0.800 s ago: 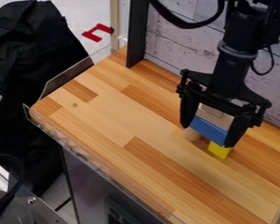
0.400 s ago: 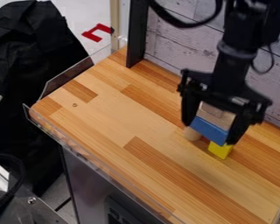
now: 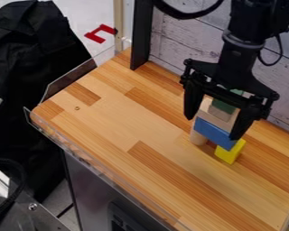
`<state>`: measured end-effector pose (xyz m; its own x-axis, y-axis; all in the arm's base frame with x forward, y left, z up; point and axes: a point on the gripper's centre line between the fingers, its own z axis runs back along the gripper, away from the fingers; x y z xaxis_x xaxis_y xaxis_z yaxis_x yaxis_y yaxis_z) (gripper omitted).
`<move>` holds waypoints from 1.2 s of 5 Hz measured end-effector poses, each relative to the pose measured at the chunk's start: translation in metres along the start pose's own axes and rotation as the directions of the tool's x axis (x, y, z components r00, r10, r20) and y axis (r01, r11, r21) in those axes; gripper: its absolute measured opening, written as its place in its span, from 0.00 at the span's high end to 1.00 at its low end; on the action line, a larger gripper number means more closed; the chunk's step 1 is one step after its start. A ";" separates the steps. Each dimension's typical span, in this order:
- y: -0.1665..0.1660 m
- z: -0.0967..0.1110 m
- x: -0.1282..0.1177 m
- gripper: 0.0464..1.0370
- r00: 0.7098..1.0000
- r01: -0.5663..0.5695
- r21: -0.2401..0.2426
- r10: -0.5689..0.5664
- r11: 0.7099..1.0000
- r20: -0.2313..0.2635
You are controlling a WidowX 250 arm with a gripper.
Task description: Remove the green cube from the tower and put it in the left side of the table
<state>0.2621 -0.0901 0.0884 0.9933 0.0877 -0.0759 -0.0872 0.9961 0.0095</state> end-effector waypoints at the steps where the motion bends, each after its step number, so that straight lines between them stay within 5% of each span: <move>1: 0.000 0.009 0.012 0.04 0.999 0.020 0.016 -0.020 1.000 0.040; 3: -0.001 0.020 0.036 0.04 0.996 0.036 0.021 -0.037 0.999 0.077; 6: 0.011 0.000 0.051 0.04 0.999 -0.034 0.030 0.035 0.999 -0.010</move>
<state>0.3113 -0.0745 0.0843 0.9888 0.1220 -0.0858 -0.1188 0.9920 0.0417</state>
